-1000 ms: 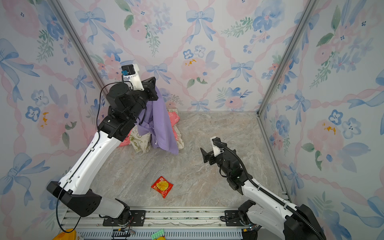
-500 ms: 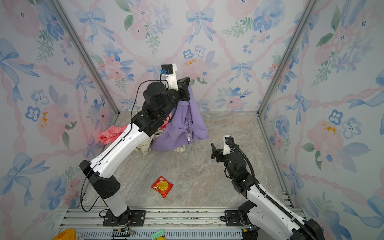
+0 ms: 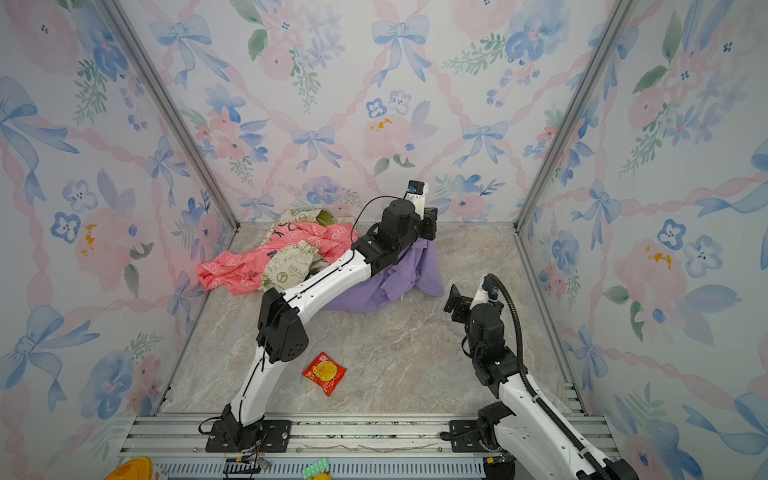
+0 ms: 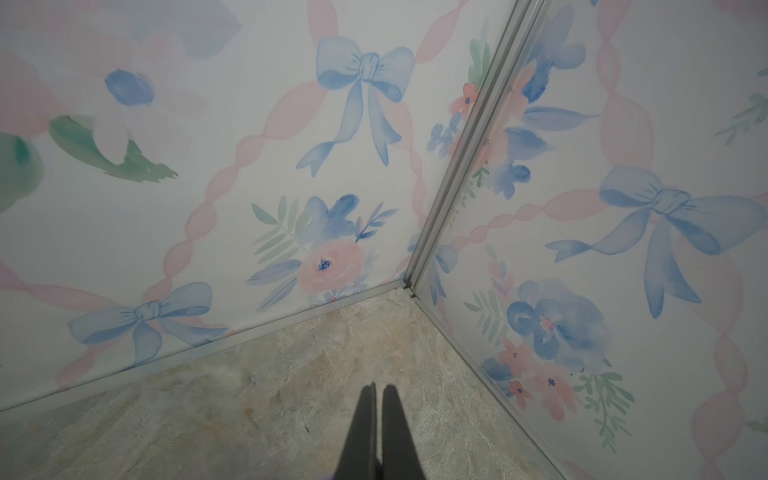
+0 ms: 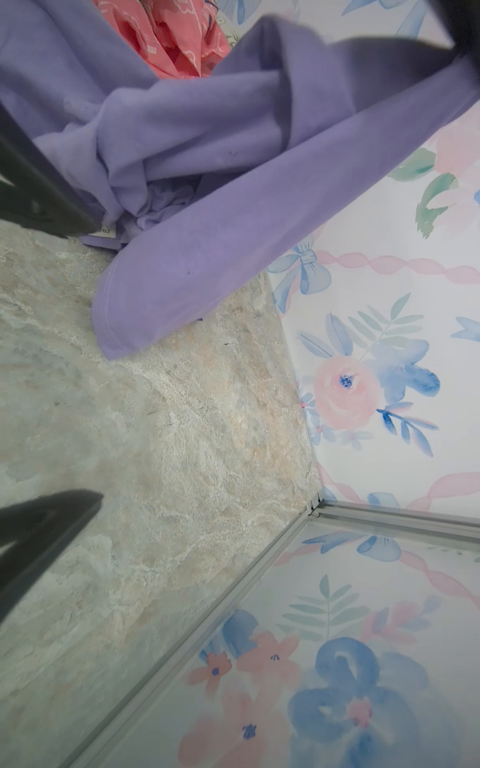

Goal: Pick out a specific cloth from the pile
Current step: 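Carry the lavender shirt away from the pile and lower it with the left gripper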

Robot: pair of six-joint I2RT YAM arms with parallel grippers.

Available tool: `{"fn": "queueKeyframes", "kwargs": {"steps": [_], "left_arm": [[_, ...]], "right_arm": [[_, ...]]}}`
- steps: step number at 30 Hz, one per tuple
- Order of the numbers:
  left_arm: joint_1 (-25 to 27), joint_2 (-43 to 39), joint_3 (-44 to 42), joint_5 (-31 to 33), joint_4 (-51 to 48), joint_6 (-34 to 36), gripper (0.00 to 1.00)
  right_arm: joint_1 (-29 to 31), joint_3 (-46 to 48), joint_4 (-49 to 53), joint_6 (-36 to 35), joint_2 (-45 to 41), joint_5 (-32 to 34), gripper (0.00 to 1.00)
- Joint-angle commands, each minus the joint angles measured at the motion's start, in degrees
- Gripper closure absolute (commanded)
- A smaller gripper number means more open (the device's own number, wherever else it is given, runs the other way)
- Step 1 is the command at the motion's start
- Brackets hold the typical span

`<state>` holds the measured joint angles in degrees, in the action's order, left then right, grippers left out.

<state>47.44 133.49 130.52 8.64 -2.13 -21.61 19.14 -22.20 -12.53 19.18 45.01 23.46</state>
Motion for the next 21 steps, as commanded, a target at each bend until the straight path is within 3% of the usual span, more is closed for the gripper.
{"fn": "queueKeyframes", "kwargs": {"steps": [1, 4, 9, 14, 21], "left_arm": [[0.8, 4.73, 3.08, -1.68, 2.01, -3.31, 1.0], [1.15, 8.37, 3.36, -2.58, 1.98, -4.03, 0.99], [1.25, 8.78, 0.41, -5.22, 1.88, -2.84, 0.59], [1.22, -0.95, -9.94, 0.33, 1.9, 2.29, 0.21], [1.1, -18.91, -29.27, 7.01, 2.92, 6.5, 0.12]], "right_arm": [[-0.59, 1.74, 1.31, 2.74, -2.23, 3.08, 0.03], [-0.68, 3.37, 0.35, 3.13, -4.81, 4.43, 0.03], [-0.94, 3.82, 0.52, 3.23, -6.34, 4.66, 0.03], [-1.05, 3.81, -0.01, 3.45, -5.23, 4.5, 0.03], [-1.11, 3.24, -1.74, 1.99, -2.76, 1.1, 0.03]]}}
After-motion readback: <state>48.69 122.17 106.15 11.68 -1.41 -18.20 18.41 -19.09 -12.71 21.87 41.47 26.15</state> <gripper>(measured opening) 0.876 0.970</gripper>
